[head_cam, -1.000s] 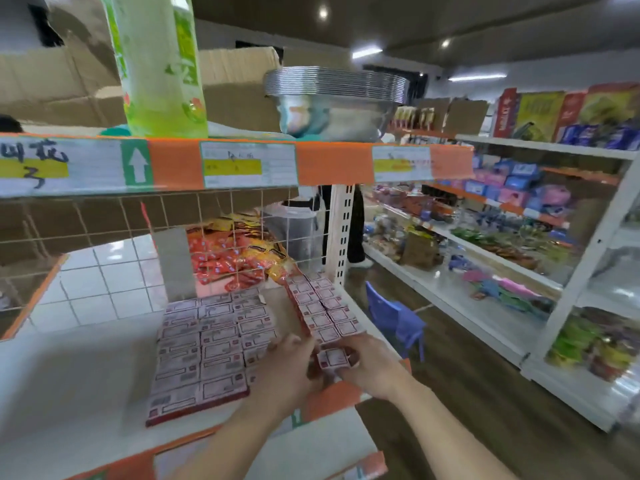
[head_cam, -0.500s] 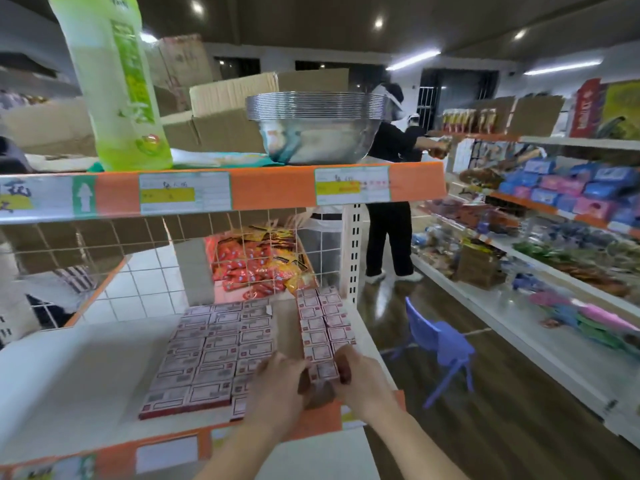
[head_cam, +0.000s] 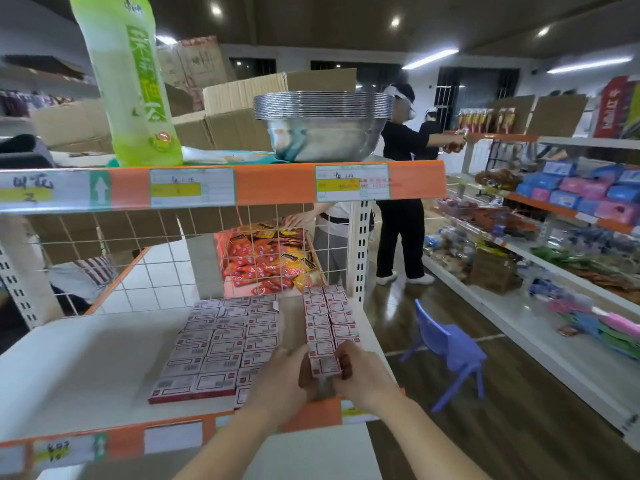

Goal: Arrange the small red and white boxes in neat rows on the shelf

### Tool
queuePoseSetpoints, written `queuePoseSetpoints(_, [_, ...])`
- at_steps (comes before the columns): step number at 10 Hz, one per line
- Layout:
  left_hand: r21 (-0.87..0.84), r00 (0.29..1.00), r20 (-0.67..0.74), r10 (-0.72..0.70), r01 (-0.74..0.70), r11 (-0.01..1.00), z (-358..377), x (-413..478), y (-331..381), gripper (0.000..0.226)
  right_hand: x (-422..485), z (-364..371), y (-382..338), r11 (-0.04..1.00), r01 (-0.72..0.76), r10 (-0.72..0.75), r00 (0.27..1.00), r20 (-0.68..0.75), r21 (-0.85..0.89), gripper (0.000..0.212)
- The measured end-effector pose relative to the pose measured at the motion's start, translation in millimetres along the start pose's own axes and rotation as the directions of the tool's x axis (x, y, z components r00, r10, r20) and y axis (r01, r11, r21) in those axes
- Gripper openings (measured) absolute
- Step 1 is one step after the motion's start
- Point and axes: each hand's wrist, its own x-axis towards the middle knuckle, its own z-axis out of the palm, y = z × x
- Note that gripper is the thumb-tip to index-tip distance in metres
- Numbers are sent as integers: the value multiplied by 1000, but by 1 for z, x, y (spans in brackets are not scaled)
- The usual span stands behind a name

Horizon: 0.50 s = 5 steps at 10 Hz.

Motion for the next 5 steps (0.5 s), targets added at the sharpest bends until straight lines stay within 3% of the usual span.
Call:
queuePoseSetpoints(1, [36,998,54,-43,41,999,-15,-10,11,35,-2,-7,-4,996,34,-28,998,65,-86,34])
queuePoseSetpoints(2, [119,995,69,-78,70,990,-27,-21,9,22,-6,-13,-6,952,91,-54,990,131,-293,40])
queuePoseSetpoints(3, [155,991,54,-125,116,981,-35,-40,-1,23,-13,-18,-10,881,170,-111,981,157,-442,31])
queuePoseSetpoints(4, [196,995,-14,-102,102,975,-41,-63,-11,28,-23,-14,-16,861,234,-196,972,130,-452,31])
queuePoseSetpoints(5, [212,985,-9,-174,172,962,-48,-83,-18,37,-31,1,-25,884,244,-210,969,128,-398,33])
